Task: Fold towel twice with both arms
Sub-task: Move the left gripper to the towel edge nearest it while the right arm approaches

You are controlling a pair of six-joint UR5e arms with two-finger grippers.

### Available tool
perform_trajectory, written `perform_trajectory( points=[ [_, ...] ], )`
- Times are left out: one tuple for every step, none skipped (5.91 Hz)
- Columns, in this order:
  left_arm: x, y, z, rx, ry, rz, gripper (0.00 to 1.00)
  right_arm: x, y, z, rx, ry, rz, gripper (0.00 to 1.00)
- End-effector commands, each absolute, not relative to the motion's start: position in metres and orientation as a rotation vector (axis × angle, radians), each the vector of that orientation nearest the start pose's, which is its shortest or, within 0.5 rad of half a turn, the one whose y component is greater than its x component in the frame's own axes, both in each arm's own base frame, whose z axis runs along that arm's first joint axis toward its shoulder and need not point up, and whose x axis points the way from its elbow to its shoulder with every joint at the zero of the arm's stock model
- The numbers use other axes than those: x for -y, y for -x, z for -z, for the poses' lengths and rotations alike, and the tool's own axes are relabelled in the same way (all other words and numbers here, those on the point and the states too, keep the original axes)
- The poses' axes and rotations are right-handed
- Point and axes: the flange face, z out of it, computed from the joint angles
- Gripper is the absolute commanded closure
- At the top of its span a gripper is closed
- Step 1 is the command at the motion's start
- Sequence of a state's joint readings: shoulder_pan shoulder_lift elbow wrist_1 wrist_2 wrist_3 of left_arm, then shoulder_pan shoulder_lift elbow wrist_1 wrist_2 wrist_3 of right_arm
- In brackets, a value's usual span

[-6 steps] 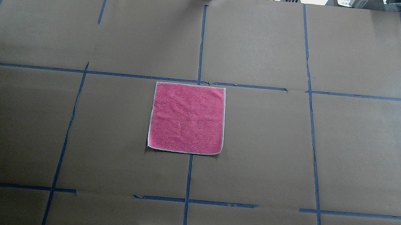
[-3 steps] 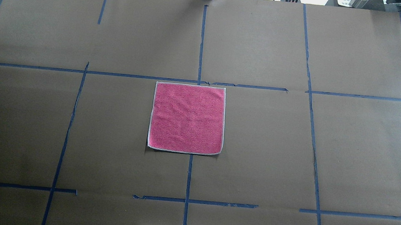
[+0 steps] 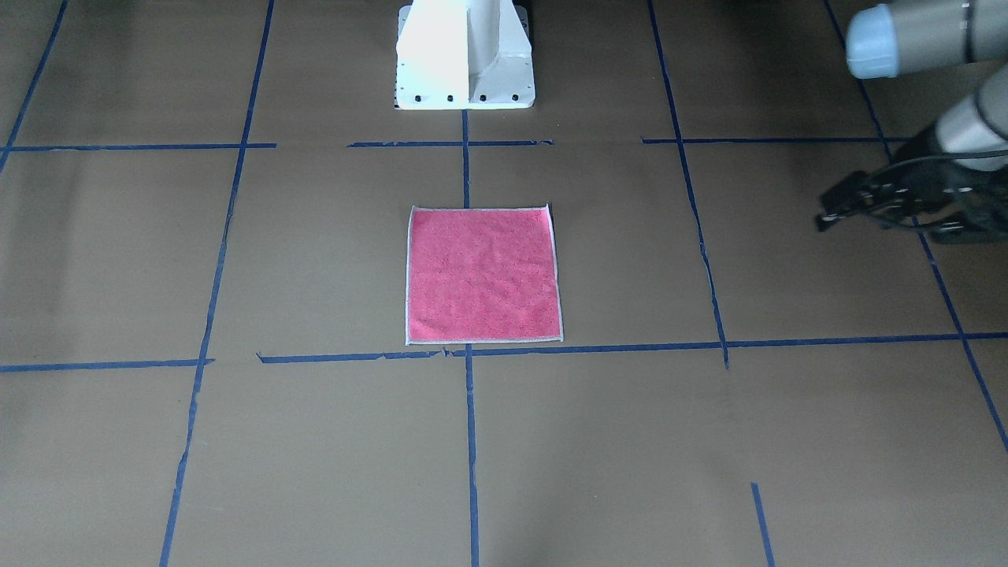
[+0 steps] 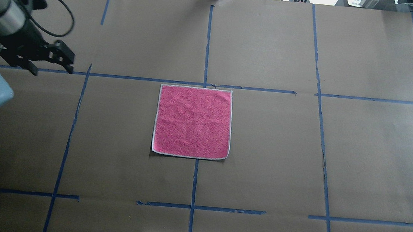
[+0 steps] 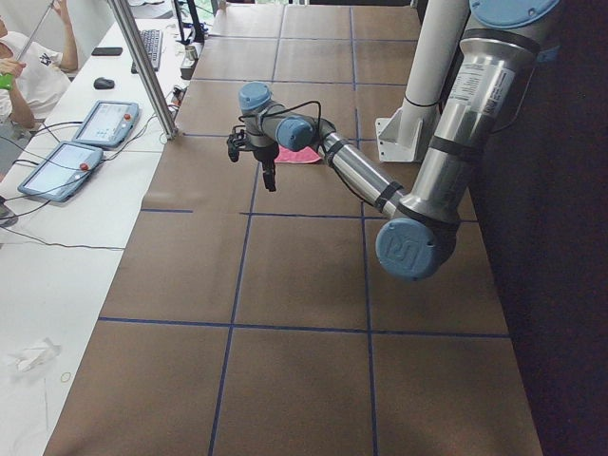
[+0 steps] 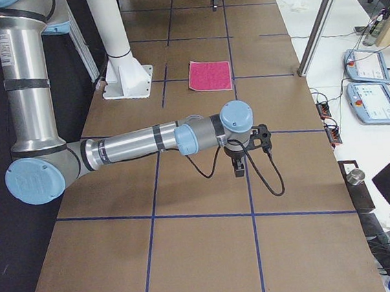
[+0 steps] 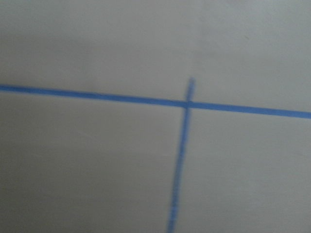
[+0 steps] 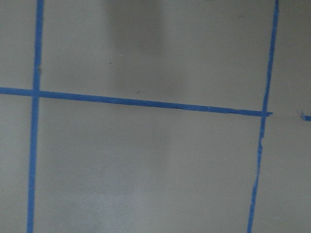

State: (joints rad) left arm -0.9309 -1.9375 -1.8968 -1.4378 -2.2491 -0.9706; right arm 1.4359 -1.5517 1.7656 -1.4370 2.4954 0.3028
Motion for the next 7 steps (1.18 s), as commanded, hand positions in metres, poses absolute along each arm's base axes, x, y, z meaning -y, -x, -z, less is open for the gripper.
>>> perform_trajectory(
  points=[
    [0.460,-0.386,-0.265,-0.857,0.156,0.201,0.00,0.509,0.100,-0.468,1.035,-0.093,-0.091,0.00],
    [0.427,-0.430,-0.257,-0.880,0.130,0.237,0.00,0.500,0.122,-0.444,1.063,-0.069,-0.136,0.00],
    [0.394,-0.477,-0.260,-0.892,0.124,0.281,0.00,0.488,0.147,-0.424,1.068,-0.071,-0.109,0.00],
    [0.387,-0.506,-0.268,-0.906,0.106,0.309,0.00,0.488,0.177,-0.404,1.071,-0.057,-0.123,0.00],
    [0.381,-0.535,-0.274,-0.904,0.113,0.328,0.06,0.487,0.218,-0.379,1.073,-0.043,-0.142,0.00],
    [0.384,-0.545,-0.276,-0.907,0.108,0.328,0.18,0.486,0.259,-0.350,1.081,-0.033,-0.171,0.00],
    [0.383,-0.545,-0.276,-0.908,0.110,0.328,0.31,0.482,0.280,-0.338,1.087,-0.013,-0.176,0.00]
  ],
)
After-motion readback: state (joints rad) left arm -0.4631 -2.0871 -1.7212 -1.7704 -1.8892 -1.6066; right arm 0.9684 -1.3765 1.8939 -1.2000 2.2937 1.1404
